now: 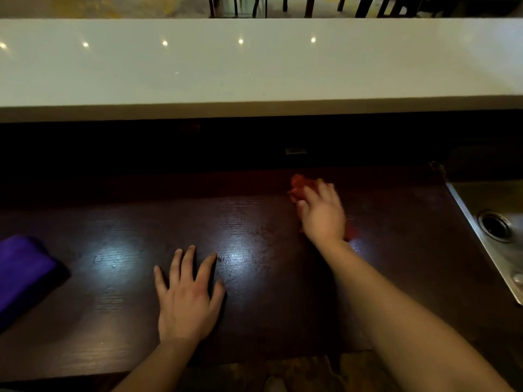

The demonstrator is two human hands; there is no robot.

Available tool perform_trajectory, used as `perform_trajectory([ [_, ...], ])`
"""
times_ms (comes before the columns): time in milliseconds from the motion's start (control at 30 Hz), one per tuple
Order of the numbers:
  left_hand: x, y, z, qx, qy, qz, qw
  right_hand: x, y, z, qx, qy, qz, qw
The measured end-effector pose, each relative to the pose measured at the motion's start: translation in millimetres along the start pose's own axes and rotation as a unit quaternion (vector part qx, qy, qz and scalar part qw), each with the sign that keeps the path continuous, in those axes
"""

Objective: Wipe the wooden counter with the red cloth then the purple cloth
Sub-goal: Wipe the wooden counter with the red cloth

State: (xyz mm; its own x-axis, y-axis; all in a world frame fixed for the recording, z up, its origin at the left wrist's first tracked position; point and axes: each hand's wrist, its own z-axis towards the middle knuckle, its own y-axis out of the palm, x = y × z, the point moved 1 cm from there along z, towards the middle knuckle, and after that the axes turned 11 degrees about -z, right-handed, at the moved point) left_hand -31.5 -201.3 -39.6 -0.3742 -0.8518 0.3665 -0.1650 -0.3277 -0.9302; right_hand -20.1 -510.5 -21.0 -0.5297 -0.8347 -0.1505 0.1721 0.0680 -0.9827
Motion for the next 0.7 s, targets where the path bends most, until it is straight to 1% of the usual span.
perform_trajectory([
  [67,1,-1,0,0.001,-0.002,-0.003,1.000,-36,7,-16,-0.015,-0.093,0.005,0.996],
  [133,1,-1,0,0.002,-0.001,-0.004,1.000,-61,16,-51,-0.021,-0.209,0.011,0.978],
  [200,1,0,0,0.003,0.000,-0.003,1.000,-61,21,-79,-0.010,-0.302,0.009,0.953],
  [233,0,0,0,0.003,-0.001,-0.004,1.000,-54,22,-80,-0.009,-0.324,0.005,0.946],
  [267,0,-1,0,0.004,-0.002,-0.005,1.000,-45,22,-72,-0.005,-0.322,0.001,0.947],
  [300,0,-1,0,0.005,-0.002,-0.004,1.000,-36,21,-58,0.001,-0.295,0.000,0.956],
  [367,1,0,0,0.003,0.000,-0.004,1.000,-17,14,-26,-0.004,-0.187,0.002,0.982],
  [433,1,-1,0,0.002,-0.001,-0.004,1.000,1,8,-4,-0.008,-0.085,0.010,0.996],
  [500,1,-2,0,-0.002,0.000,-0.002,1.000,8,5,-10,-0.002,-0.015,0.029,0.999],
  [533,2,-2,0,-0.002,0.000,-0.003,1.000,5,5,-22,0.001,-0.006,0.034,0.999],
  [567,3,-3,-1,-0.001,-0.002,-0.004,1.000,-2,5,-40,0.003,-0.023,0.042,0.999],
  [633,4,-4,-1,-0.004,-0.003,-0.005,1.000,-19,4,-83,-0.009,-0.119,0.061,0.991],
  [700,4,-5,-1,-0.005,-0.004,-0.005,1.000,-27,0,-114,-0.031,-0.212,0.093,0.972],
])
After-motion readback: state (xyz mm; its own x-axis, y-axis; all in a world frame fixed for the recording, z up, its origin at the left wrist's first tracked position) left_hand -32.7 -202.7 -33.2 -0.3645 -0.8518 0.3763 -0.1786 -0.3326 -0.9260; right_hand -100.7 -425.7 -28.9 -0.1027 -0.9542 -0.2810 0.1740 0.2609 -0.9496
